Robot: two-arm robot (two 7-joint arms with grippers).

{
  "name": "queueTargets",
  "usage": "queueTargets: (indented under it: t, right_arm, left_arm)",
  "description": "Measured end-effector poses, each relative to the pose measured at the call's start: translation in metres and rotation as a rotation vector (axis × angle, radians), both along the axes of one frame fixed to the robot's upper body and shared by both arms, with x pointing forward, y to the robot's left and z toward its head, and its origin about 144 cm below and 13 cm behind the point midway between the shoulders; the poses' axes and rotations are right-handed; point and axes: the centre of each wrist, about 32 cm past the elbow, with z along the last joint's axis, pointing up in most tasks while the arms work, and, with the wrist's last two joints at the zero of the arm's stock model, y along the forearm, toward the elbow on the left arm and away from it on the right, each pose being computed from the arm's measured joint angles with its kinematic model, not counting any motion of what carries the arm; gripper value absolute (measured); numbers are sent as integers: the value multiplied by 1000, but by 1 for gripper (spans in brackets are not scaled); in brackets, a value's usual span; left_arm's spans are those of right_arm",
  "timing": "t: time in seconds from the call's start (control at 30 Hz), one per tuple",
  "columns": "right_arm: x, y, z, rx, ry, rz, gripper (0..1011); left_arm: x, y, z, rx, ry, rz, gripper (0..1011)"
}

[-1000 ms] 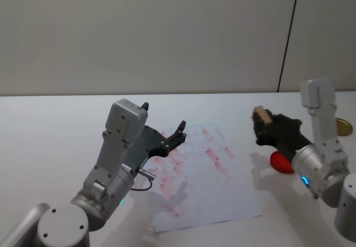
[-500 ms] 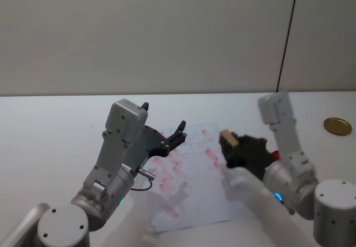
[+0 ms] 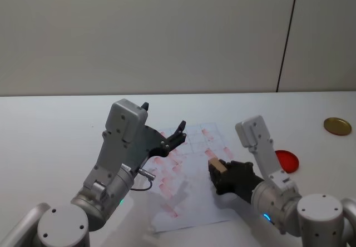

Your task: Use the one hand to pick up the stamp and affix it onto the A4 paper.

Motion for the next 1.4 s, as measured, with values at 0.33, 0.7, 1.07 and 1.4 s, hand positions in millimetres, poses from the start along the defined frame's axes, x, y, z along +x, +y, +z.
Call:
queueTargets:
  t: [0.33, 0.7, 1.07, 1.4]
  right_arm:
    - [0, 1, -10, -32, 27, 5, 218]
    - [2, 0, -19, -47, 54, 4, 217]
    - [3, -2, -24, -49, 71, -1, 217]
    - [1, -4, -15, -18, 34, -10, 217]
  left_arm:
    - [0, 0, 0, 0, 0, 0, 993]
    - [0, 0, 0, 0, 0, 0, 993]
    - [0, 0, 0, 0, 0, 0, 993]
    - [0, 0, 0, 0, 0, 0, 993]
